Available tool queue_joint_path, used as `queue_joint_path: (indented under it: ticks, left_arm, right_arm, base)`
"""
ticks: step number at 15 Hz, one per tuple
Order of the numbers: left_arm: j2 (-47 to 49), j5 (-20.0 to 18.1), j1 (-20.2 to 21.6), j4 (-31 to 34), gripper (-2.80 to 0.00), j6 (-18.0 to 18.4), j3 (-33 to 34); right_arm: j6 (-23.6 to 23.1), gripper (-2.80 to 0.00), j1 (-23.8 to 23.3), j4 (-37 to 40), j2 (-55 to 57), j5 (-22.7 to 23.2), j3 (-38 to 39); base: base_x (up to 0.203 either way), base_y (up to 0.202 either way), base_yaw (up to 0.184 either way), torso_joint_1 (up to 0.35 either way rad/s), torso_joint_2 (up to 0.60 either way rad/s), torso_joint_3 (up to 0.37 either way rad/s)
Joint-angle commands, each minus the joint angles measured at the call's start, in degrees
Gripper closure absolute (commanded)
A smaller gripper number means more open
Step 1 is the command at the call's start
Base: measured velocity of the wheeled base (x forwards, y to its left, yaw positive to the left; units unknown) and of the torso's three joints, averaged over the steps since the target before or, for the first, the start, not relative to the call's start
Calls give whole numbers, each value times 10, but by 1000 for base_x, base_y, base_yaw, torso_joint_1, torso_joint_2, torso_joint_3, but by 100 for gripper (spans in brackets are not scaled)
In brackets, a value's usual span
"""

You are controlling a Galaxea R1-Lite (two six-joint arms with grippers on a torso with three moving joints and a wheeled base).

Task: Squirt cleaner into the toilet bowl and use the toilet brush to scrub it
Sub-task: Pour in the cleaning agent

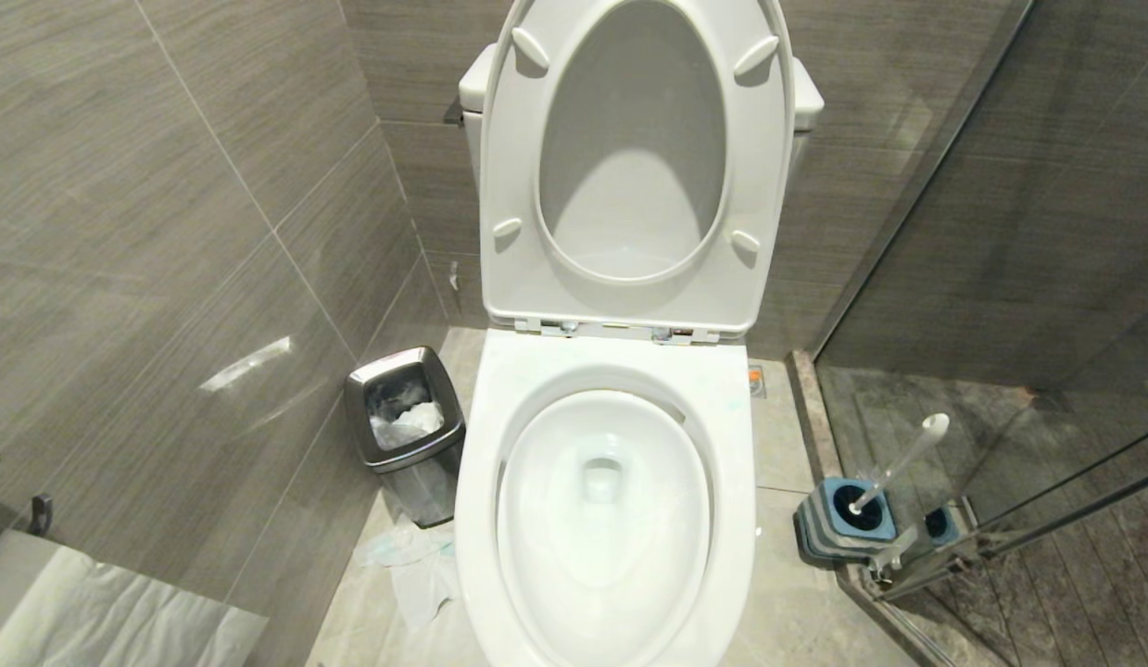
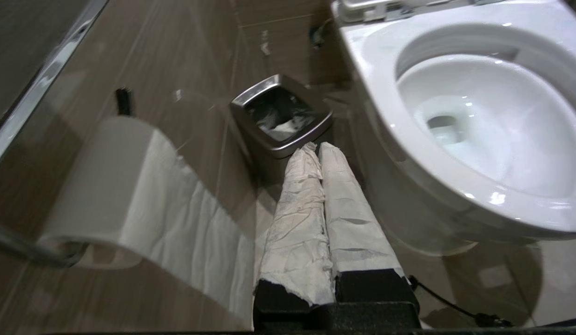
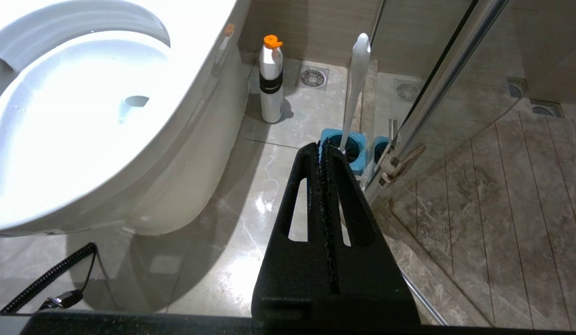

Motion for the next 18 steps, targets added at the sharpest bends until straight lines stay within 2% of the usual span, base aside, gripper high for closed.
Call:
queue_joint_path:
  ticks: [1,2,4,6,14,18]
  left_arm:
    - [2,32,0,36,0,0,7]
    - [2,36,0,62,0,-1,7]
    - [2,39,0,75,0,2,7]
    - [2,40,1,74,0,1,7]
    - [2,49,0,75,0,-53,7]
    - [2,57,0,74,0,-58,7]
  right_arm:
    - [0,0,0,0,0,0,1]
    - [0,0,0,0,0,0,1]
    - [0,0,0,0,0,0,1]
    - [0,0,0,0,0,0,1]
    - [0,0,0,0,0,0,1]
    - [-1,0,0,1,0,1,1]
  base:
    - [0,0,0,0,0,0]
    - [0,0,0,0,0,0]
    - [0,0,0,0,0,0]
    - [0,0,0,0,0,0]
    - [0,0,0,0,0,0]
    - [0,0,0,0,0,0]
